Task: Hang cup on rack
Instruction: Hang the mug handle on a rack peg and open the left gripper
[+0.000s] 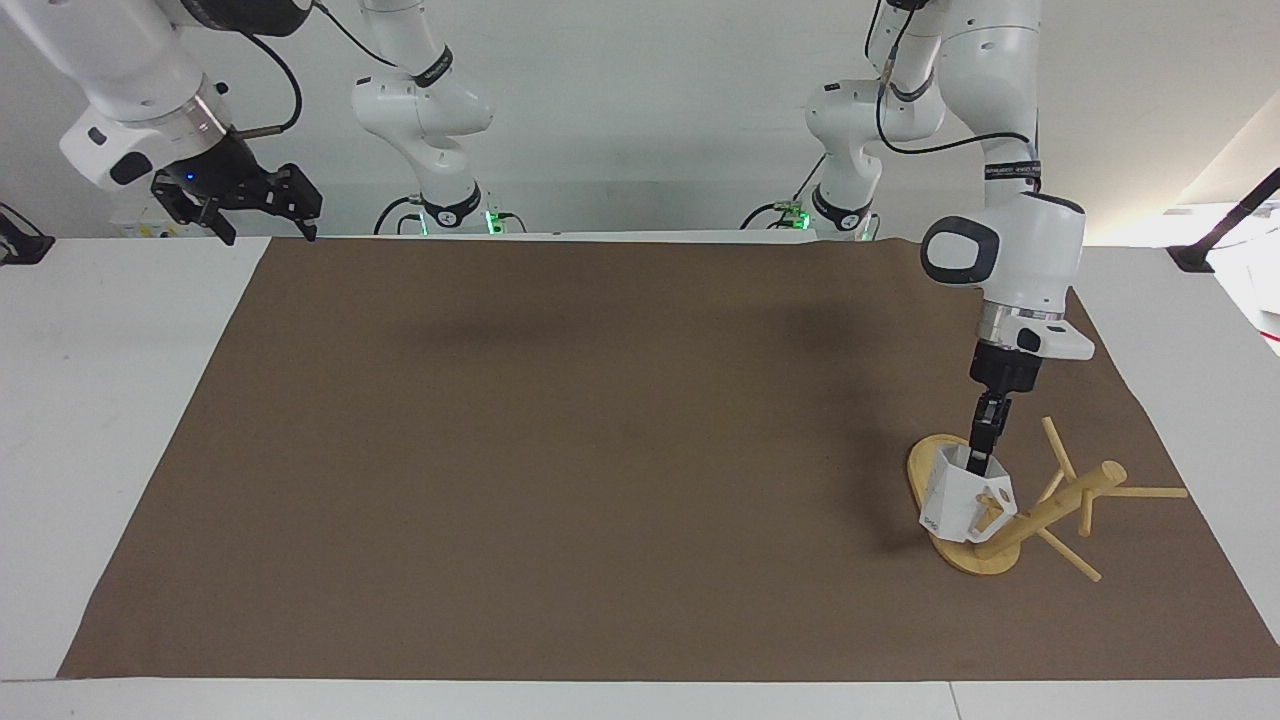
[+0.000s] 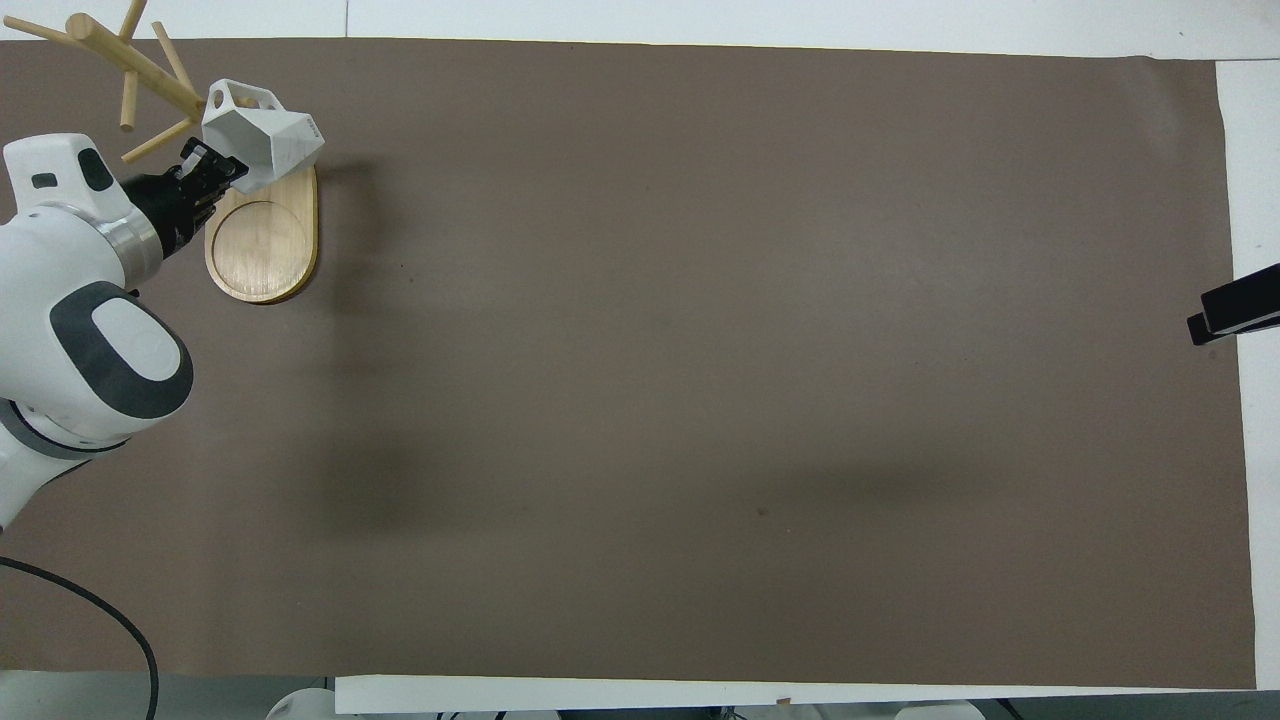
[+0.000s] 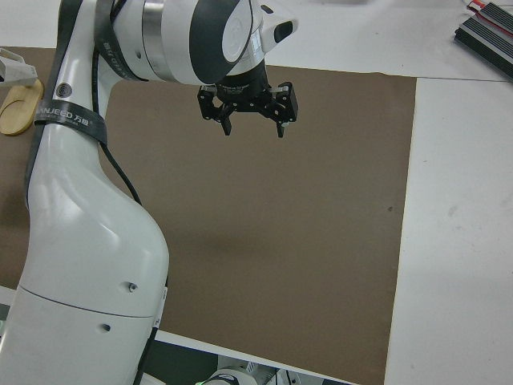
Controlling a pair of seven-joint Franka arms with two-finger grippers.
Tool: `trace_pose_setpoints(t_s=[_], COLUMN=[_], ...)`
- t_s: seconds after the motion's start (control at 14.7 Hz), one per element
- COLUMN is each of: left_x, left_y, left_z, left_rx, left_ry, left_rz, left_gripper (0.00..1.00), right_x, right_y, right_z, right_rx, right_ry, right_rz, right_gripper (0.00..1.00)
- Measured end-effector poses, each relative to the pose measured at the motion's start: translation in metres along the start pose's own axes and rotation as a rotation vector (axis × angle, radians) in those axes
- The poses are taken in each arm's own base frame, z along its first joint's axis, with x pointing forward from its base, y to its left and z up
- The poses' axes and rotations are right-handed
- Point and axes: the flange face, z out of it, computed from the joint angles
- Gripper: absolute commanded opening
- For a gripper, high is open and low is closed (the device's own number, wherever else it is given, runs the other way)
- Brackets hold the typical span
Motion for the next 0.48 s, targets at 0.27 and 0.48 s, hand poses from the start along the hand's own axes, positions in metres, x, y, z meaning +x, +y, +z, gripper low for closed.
trace_pose_setpoints(t_s=[0.27,0.48], left_x=[0.007,0.028], left_y=[0.003,-0.001], left_z=[-0.006,-0.030], left_rx=[-0.010,-0.011], left_ry=[0.014,0.003], left_rz=[-0.005,-0.038], left_gripper=[1.00,1.00], right_x=[0.000,0.000], right_y=[0.000,0.000], right_z=[0.002,0.002], right_rx=[0.001,0.001], right_ry=[-0.005,-0.006], right_rz=[0.000,-0.001], right_gripper=[0.99,0.99])
